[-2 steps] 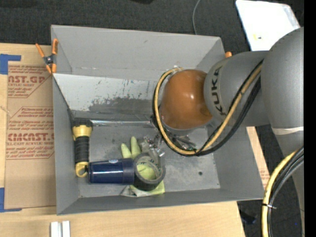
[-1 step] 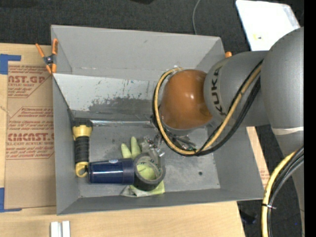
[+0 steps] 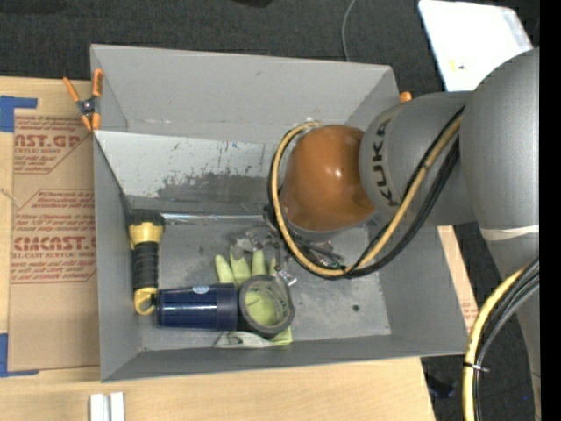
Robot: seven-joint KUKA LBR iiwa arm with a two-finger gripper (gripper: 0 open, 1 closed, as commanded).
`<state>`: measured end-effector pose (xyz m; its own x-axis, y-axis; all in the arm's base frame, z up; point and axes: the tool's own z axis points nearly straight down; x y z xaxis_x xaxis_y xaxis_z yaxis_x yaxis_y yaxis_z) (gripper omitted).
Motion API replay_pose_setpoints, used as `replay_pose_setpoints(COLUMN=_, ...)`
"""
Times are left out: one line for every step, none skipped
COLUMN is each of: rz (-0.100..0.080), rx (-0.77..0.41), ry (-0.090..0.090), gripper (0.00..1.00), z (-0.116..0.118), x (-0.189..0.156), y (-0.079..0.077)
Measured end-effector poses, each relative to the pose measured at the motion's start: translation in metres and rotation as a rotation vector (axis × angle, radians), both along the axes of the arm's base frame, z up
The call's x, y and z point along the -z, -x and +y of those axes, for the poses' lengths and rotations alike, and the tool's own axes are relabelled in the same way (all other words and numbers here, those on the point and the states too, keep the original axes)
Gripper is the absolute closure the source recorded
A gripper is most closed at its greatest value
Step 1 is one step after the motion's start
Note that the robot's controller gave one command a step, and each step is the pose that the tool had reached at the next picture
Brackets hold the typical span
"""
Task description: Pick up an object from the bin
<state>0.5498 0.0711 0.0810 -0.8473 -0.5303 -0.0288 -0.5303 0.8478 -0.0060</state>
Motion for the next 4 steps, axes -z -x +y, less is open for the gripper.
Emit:
replay_pose_setpoints(rz=0.019, rx=0.000, ry=0.008, gripper=1.00, z=-0.0030, x=0.0006, y=0.0036)
replay_pose_setpoints(rz=0.011, rx=-0.001, ry=0.001, gripper=0.00, z=0.0002, x=0.0034, y=0.0034)
replay_pose_setpoints(rz=0.018, rx=-0.001, ry=0.001, gripper=1.00, z=0.0001, x=0.0055, y=0.0057)
replay_pose_setpoints(rz=0.018, rx=-0.001, ry=0.001, gripper=1.00, z=0.0002, x=0.0054, y=0.0057)
